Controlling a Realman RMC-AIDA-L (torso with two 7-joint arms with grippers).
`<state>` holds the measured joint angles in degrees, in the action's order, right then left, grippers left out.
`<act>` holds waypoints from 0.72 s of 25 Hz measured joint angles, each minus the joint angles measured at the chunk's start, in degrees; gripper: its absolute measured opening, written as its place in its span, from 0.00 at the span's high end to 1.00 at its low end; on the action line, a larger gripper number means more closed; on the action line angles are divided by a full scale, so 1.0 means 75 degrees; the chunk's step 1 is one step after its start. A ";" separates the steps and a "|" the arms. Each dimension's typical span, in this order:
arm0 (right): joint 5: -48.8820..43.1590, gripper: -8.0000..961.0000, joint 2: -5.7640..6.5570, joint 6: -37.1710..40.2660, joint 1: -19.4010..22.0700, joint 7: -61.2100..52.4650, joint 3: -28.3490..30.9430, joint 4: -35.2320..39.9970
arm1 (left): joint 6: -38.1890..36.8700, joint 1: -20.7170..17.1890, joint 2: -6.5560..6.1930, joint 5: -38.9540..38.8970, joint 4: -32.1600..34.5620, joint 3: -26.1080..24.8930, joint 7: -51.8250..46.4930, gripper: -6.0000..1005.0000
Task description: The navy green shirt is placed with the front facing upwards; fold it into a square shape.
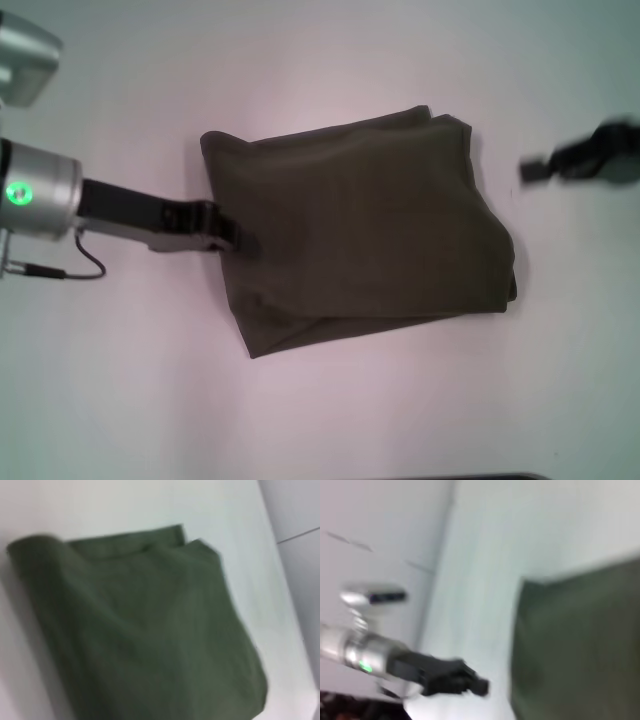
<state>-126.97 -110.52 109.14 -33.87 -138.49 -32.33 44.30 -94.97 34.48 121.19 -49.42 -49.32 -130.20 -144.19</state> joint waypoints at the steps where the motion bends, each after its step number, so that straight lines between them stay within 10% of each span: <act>1: 0.0248 0.98 0.0094 0.0072 -0.0010 0.0012 0.0085 0.0018 | -0.0189 0.0017 -0.0013 -0.0032 -0.0132 -0.0205 0.0044 0.99; 10: 0.1807 0.96 0.0553 0.0220 0.0008 0.0513 0.0239 -0.0006 | -0.1230 0.0040 -0.0248 -0.0411 -0.1096 -0.1075 0.0113 0.99; 18: 0.3317 0.91 0.0006 0.0556 0.0393 0.3486 0.0355 -0.0571 | -0.2334 -0.0283 -0.0450 -0.2410 0.0255 -0.2117 0.3429 0.98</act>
<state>-102.10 -110.47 113.30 -30.92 -112.35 -29.67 40.02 -112.48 32.35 117.82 -67.49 -47.41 -146.08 -118.48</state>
